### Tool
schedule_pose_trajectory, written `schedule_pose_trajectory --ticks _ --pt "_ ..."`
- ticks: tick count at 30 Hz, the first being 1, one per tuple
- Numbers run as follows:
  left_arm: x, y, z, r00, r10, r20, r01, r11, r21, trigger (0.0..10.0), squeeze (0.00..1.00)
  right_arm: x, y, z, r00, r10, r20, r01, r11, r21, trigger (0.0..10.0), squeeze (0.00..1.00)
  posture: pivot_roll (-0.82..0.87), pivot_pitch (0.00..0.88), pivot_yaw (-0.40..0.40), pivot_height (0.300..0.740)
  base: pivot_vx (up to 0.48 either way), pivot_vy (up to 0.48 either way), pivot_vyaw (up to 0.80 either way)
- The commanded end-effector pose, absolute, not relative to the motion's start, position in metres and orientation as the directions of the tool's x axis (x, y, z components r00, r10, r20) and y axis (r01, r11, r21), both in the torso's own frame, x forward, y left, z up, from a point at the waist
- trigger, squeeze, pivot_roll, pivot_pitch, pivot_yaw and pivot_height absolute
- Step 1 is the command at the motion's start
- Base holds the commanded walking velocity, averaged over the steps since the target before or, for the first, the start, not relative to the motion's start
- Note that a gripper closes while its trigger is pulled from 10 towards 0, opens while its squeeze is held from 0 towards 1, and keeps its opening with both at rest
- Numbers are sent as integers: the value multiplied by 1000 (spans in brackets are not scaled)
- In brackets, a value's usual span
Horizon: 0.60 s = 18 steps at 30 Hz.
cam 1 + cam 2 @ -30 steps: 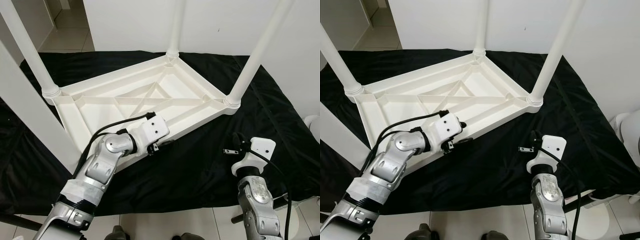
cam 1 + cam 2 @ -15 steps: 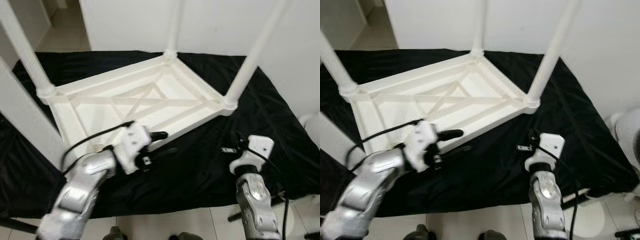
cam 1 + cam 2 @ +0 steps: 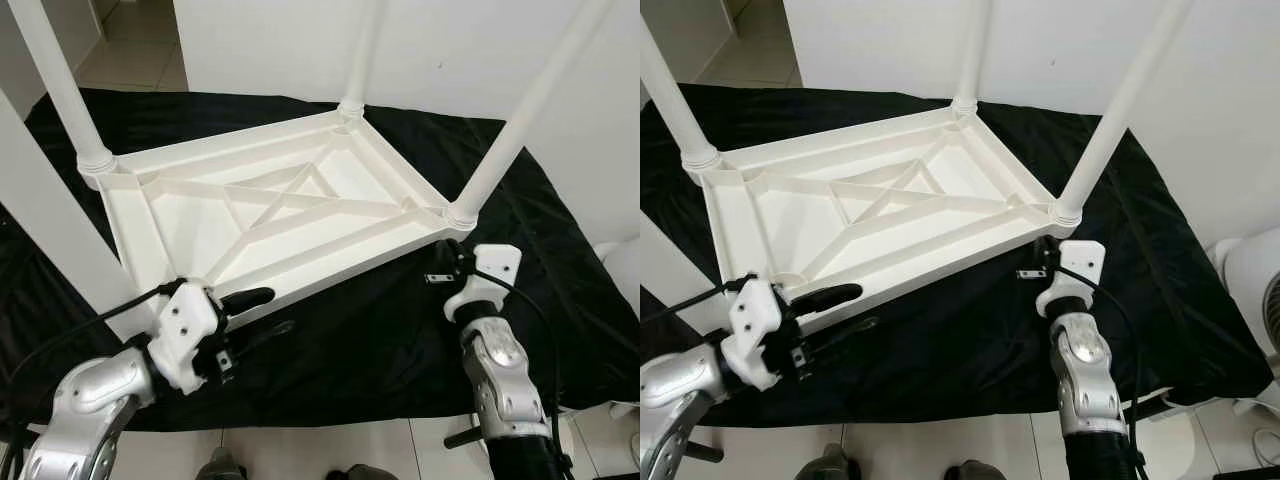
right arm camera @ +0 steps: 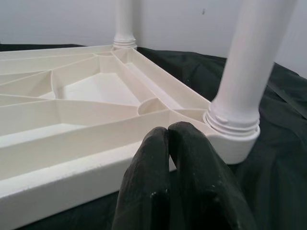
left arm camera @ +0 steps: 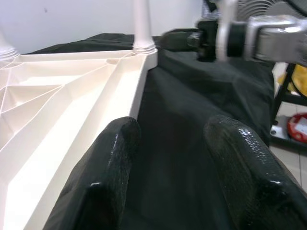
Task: Building children table
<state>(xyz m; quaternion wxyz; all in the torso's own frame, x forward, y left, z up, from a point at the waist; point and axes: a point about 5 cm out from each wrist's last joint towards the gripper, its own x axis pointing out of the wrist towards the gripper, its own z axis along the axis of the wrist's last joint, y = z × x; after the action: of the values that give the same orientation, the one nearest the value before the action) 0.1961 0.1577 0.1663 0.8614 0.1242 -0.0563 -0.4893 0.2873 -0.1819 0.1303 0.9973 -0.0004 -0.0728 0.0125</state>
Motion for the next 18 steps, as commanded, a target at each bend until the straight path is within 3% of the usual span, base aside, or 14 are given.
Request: schedule_pose_trajectory --ticks 1,14,18 --pt "190 163 172 495 -869 -23 838 470 278 10000 0 290 -185 127 990 22 139 -21 1000 -7 10000 0 175 40 -105 740 0 0 0" --pt "164 193 177 543 -840 -2 817 528 233 10000 0 305 -174 126 986 98 132 -98 995 -5 10000 0 237 55 -154 740 0 0 0" --pt "148 218 182 552 -831 -63 818 526 233 10000 0 314 -173 125 984 130 126 -129 992 -14 10000 0 286 66 -183 740 0 0 0"
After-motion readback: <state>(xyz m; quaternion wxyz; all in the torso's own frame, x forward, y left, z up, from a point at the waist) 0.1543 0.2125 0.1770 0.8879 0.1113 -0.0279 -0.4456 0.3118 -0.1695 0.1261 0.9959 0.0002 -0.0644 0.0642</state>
